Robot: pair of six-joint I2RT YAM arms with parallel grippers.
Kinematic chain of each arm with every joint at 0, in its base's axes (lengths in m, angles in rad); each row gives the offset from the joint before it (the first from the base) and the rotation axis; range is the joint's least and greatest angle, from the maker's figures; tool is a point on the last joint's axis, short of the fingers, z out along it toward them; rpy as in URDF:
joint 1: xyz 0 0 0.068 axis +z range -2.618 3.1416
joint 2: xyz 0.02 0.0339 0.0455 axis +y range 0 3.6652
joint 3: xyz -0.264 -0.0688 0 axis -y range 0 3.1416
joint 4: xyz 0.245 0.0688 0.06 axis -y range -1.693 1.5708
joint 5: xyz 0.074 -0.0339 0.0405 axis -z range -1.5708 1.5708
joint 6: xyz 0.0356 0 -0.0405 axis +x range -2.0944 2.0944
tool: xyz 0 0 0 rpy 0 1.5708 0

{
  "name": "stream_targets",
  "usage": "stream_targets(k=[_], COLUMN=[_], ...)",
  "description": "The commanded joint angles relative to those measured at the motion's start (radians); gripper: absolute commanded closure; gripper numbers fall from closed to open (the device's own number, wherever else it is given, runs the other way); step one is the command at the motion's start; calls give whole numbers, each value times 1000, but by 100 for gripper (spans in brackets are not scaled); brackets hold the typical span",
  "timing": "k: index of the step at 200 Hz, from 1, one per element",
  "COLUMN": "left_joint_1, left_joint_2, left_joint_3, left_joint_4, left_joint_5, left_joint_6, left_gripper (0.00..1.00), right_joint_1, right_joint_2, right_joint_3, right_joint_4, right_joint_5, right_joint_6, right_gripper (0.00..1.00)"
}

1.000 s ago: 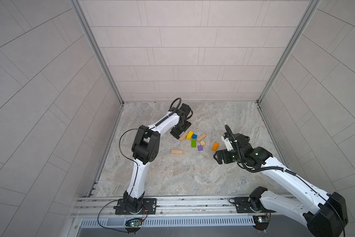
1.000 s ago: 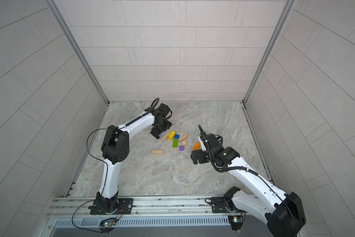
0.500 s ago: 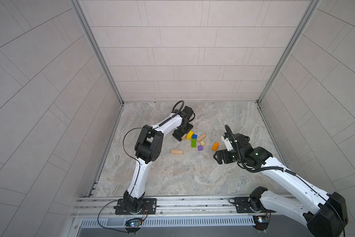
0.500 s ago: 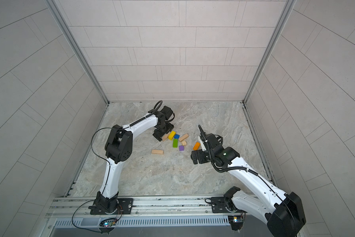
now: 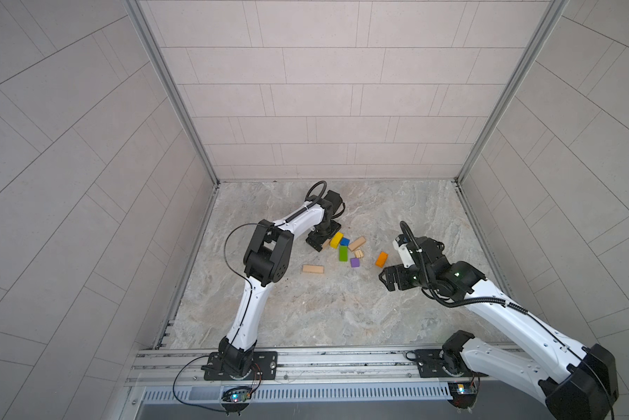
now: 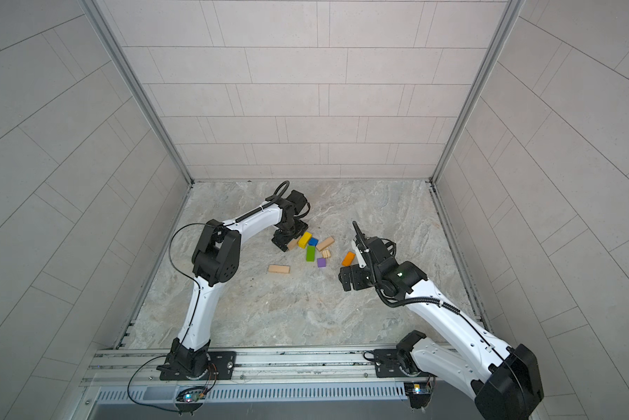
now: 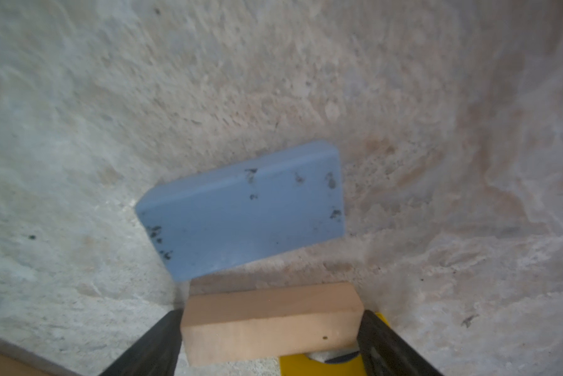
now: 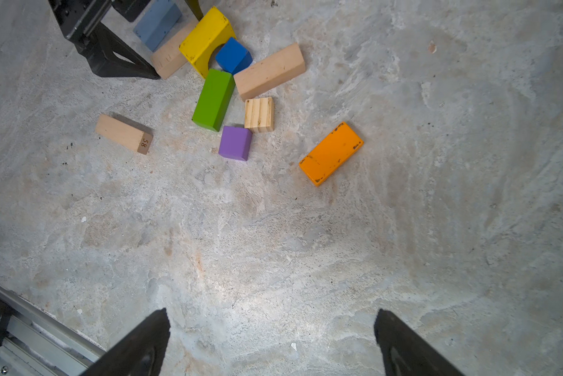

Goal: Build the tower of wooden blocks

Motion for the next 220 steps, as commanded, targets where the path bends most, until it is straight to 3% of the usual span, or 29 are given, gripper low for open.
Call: stream_targets(k=[1, 112, 166, 220], left_joint_1=[-3, -2, -2, -1], left_joint_2=[19, 40, 20, -69], left_joint_3=[28, 23, 16, -39], left_joint_4=[-27, -37, -39, -47], left_joint_5=[-14, -19, -49, -120], left_joint_6=[-11, 3, 63, 201], left_gripper=[11, 17, 30, 38], right_joint_1=[2, 2, 2, 1], right_joint_2=[-19, -34, -32, -30], right_joint_3=[-16, -21, -20, -24], right_joint_4=[-18, -18, -14, 4], right_joint_5=[17, 24, 24, 19], right_joint_6=[-13, -9, -3, 10], right_gripper=[1, 1, 0, 0])
